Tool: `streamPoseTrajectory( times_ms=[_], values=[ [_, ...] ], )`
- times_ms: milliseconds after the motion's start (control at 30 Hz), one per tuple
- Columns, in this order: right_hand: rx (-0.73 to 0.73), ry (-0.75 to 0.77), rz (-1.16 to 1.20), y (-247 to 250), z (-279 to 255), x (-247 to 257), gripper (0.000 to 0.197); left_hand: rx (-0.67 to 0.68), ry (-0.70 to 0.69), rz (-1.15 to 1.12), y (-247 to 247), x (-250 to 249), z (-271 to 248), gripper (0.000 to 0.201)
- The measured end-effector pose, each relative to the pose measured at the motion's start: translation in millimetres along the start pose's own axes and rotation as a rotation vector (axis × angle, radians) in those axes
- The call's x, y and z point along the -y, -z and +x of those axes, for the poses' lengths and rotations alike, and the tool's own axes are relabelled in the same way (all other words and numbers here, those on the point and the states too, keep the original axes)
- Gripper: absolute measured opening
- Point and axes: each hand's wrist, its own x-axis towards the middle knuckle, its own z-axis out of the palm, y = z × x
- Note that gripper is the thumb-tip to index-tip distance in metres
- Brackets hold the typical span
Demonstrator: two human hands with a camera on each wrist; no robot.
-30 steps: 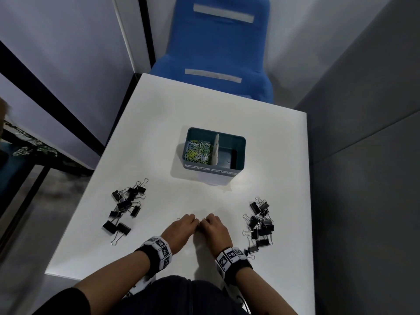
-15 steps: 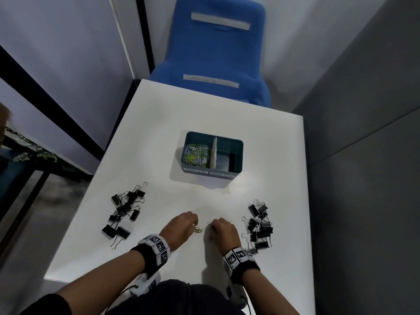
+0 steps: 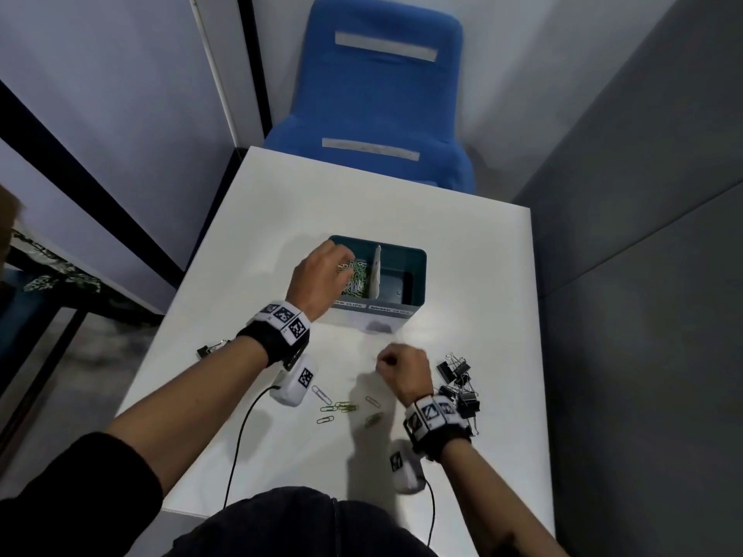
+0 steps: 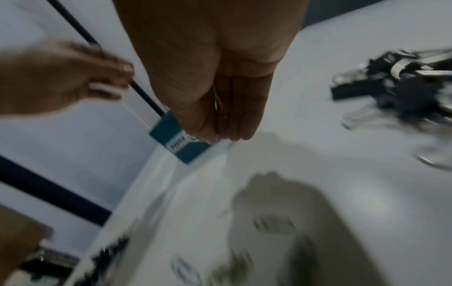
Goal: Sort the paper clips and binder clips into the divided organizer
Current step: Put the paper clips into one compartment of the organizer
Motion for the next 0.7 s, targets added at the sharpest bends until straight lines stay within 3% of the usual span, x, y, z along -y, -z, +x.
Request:
streamPoseTrajectory(
  times_ms=[100,233,333,400,533,600,700],
  values=[
    [-0.127,0.056,0.088,38,28,27,0.009,0.069,-0.023,0.073,-13,11,-27,0.007],
    [-0.173,0.096,0.219,73,63,64,0.008,0.316,0.022,0.158,-35,31,-80,0.011],
    [-0.177,0.116,0.246,80,75,70,0.021,0.484,0.074,0.253,-43,49,-116,0.025],
    [-0.165,0.160,0.158,73,68,62,0.020,0.537,0.096,0.293,-47,62,-138,0.036],
    [0.122,0.139,-0.034,34,38,23,0.019,0.627,0.080,0.300,-55,80,-174,0.056],
    [0.301,0.095,-0.134,15,22,2,0.035,0.630,0.052,0.269,-60,80,-185,0.061],
    [0.411,0.104,-0.284,-10,2,-21,0.047,0.606,0.001,0.232,-69,76,-193,0.058]
  ],
)
